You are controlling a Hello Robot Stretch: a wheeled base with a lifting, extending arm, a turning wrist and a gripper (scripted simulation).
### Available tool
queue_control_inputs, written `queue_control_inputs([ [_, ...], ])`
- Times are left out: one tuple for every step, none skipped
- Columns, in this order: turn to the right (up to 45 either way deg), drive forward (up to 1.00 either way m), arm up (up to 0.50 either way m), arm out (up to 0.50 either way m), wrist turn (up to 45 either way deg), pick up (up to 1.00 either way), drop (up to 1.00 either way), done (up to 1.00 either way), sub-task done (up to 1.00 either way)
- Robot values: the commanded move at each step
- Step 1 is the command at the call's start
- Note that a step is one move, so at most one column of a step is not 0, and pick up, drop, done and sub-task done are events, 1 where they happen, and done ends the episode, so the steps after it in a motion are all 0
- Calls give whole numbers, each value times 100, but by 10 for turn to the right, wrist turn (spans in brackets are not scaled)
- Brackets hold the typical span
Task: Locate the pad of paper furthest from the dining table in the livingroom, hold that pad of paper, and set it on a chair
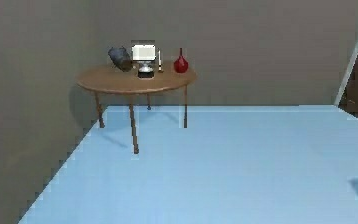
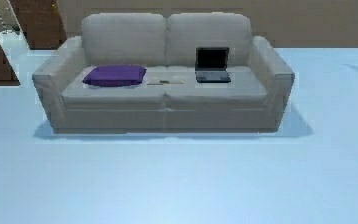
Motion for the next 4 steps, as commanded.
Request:
queue_control_inputs([
  [0, 75, 0, 0, 0, 0, 0, 0, 0],
  [0, 45, 0, 0, 0, 0, 0, 0, 0],
  [-450, 0, 0, 0, 0, 0, 0, 0, 0],
  [-450, 0, 0, 0, 0, 0, 0, 0, 0],
])
